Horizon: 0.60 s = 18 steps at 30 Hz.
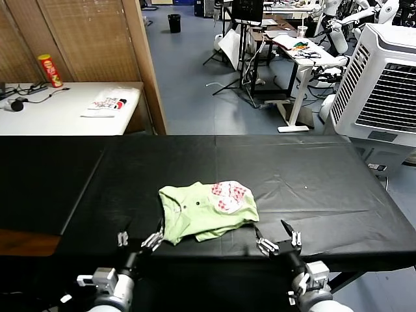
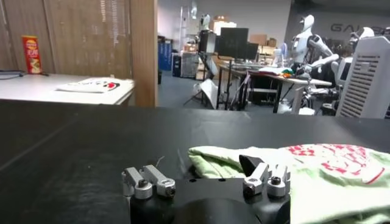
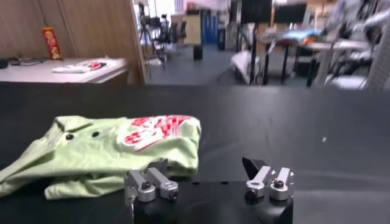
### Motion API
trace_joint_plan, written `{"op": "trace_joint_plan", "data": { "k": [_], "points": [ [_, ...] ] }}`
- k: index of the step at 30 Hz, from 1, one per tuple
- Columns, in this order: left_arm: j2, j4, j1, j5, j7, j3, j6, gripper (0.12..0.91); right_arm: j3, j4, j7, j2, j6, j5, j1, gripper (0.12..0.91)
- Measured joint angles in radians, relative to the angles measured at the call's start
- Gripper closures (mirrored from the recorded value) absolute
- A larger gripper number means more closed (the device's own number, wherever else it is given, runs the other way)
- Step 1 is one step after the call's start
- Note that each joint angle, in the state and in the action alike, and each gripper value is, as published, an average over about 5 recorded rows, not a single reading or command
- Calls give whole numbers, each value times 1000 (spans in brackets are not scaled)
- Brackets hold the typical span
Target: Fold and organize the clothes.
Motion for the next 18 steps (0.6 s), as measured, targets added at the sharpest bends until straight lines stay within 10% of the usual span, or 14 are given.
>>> {"op": "trace_joint_plan", "data": {
  "k": [18],
  "points": [
    [42, -72, 133, -32, -18, -43, 55, 232, 18, 41, 49, 52, 216, -133, -217, 227]
  ]
}}
